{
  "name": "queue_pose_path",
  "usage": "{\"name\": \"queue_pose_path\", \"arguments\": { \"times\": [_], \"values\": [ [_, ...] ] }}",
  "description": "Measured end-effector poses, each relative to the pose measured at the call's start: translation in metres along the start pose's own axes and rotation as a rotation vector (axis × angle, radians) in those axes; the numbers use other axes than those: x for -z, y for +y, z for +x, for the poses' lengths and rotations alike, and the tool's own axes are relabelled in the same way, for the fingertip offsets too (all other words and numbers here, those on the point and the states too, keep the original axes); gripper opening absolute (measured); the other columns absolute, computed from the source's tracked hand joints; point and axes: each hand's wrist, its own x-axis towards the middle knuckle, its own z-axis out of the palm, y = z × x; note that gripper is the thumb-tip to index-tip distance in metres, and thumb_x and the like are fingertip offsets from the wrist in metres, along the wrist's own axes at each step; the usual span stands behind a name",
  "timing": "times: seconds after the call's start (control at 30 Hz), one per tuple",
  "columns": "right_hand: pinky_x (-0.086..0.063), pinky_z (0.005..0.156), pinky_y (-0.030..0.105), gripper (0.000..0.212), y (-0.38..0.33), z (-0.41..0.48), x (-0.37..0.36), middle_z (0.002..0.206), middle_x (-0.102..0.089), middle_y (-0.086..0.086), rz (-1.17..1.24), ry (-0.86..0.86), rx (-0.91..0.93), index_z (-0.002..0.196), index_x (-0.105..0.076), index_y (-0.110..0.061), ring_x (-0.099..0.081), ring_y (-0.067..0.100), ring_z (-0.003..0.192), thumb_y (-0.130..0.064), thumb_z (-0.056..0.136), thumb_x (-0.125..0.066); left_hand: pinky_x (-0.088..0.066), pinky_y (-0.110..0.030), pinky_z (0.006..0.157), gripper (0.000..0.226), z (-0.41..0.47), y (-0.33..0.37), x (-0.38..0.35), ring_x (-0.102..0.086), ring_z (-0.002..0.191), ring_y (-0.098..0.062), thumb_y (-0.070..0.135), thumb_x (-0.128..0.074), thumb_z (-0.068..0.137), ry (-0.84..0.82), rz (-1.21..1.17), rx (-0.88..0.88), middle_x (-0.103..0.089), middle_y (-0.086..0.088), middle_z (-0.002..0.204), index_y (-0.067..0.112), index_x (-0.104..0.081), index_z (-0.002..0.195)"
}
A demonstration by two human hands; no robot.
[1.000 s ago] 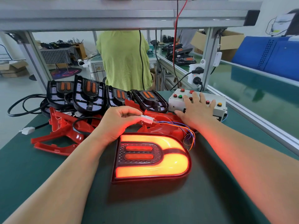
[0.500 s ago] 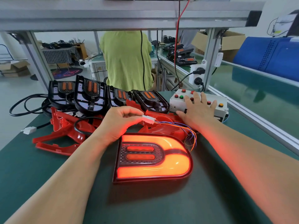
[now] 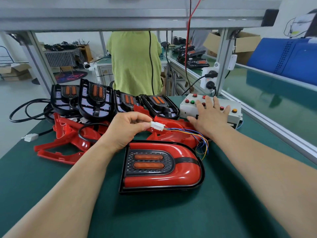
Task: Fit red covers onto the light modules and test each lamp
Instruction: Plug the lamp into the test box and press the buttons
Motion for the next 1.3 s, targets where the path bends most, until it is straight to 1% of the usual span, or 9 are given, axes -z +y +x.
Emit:
{"name": "queue_pose_path", "arguments": {
  "times": [0.27, 0.5, 0.6, 0.8, 1.1, 1.17, 1.2, 1.27, 1.3],
  "values": [
    [-0.003, 0.115, 0.07, 0.075, -0.001, 0.002, 0.002, 0.168, 0.002, 0.002, 0.006, 0.001, -0.007, 0.157, -0.016, -0.034, 0.006, 0.03, 0.154, -0.069, 0.095, -0.037, -0.048, -0.007, 0.063, 0.013, -0.002, 0.005, -0.003, -0.061, 0.06, 0.004, 0.005, -0.078, 0.08, 0.012, -0.021, 0.009, -0.071, 0.008, 0.065, 0.015, -0.076, 0.088],
    [0.0, 0.115, 0.069, 0.075, -0.001, -0.003, 0.003, 0.168, 0.001, 0.003, 0.01, 0.003, 0.002, 0.158, -0.013, -0.032, 0.005, 0.03, 0.154, -0.067, 0.095, -0.036, -0.047, -0.008, 0.062, 0.013, 0.0, 0.003, -0.002, -0.063, 0.061, 0.004, 0.003, -0.077, 0.081, 0.009, -0.043, 0.02, -0.072, 0.009, 0.066, 0.013, -0.075, 0.09],
    [0.0, 0.115, 0.068, 0.075, -0.001, -0.005, 0.004, 0.168, 0.001, 0.004, 0.008, 0.001, 0.002, 0.158, -0.012, -0.032, 0.004, 0.031, 0.154, -0.067, 0.096, -0.035, -0.048, -0.009, 0.063, 0.014, 0.0, 0.002, -0.002, -0.063, 0.063, 0.003, 0.004, -0.077, 0.081, 0.004, -0.039, 0.017, -0.072, 0.009, 0.067, 0.016, -0.075, 0.088],
    [-0.001, 0.116, 0.067, 0.075, 0.0, -0.007, 0.004, 0.168, 0.002, 0.003, 0.019, 0.002, 0.006, 0.159, -0.01, -0.031, 0.004, 0.03, 0.154, -0.066, 0.097, -0.033, -0.05, -0.021, 0.073, 0.016, 0.0, 0.0, -0.001, -0.058, 0.071, -0.01, 0.004, -0.074, 0.084, -0.006, -0.027, 0.009, -0.069, 0.004, 0.071, 0.02, -0.076, 0.086],
    [0.002, 0.115, 0.068, 0.073, 0.0, -0.009, 0.008, 0.168, 0.0, 0.003, 0.075, 0.033, 0.001, 0.159, -0.01, -0.029, 0.005, 0.029, 0.154, -0.062, 0.099, -0.034, -0.05, -0.015, 0.07, 0.017, 0.0, -0.001, 0.0, -0.059, 0.069, -0.006, 0.004, -0.074, 0.084, -0.011, -0.031, 0.005, -0.069, 0.007, 0.068, 0.021, -0.076, 0.085],
    [-0.001, 0.115, 0.068, 0.068, -0.004, -0.012, 0.016, 0.167, -0.005, 0.005, 0.13, 0.098, 0.011, 0.158, -0.014, -0.026, 0.001, 0.028, 0.154, -0.056, 0.101, -0.036, -0.05, -0.015, 0.069, 0.017, 0.0, -0.001, 0.0, -0.059, 0.068, -0.006, 0.005, -0.074, 0.084, -0.011, -0.026, 0.002, -0.069, 0.007, 0.068, 0.022, -0.076, 0.085],
    [-0.006, 0.116, 0.065, 0.064, -0.006, -0.014, 0.021, 0.166, -0.012, 0.006, 0.181, 0.164, 0.036, 0.156, -0.021, -0.023, -0.006, 0.027, 0.153, -0.05, 0.102, -0.038, -0.051, -0.015, 0.069, 0.017, 0.001, -0.001, 0.0, -0.059, 0.068, -0.005, 0.005, -0.075, 0.084, -0.011, -0.026, 0.001, -0.069, 0.007, 0.069, 0.022, -0.076, 0.085],
    [-0.024, 0.116, 0.051, 0.05, -0.014, -0.02, 0.035, 0.157, -0.035, 0.009, 0.363, 0.303, 0.147, 0.146, -0.043, -0.013, -0.028, 0.026, 0.146, -0.038, 0.103, -0.044, -0.051, -0.014, 0.069, 0.018, 0.001, -0.001, 0.0, -0.06, 0.068, -0.004, 0.005, -0.075, 0.084, -0.01, -0.03, 0.0, -0.07, 0.006, 0.07, 0.022, -0.076, 0.084],
    [-0.033, 0.11, 0.041, 0.041, -0.019, -0.024, 0.043, 0.145, -0.05, 0.009, 0.479, 0.324, 0.225, 0.134, -0.056, -0.01, -0.043, 0.023, 0.136, -0.033, 0.102, -0.047, -0.051, -0.013, 0.069, 0.018, 0.001, -0.001, 0.0, -0.06, 0.068, -0.004, 0.004, -0.075, 0.084, -0.009, -0.031, 0.0, -0.07, 0.005, 0.071, 0.022, -0.076, 0.084]
  ]
}}
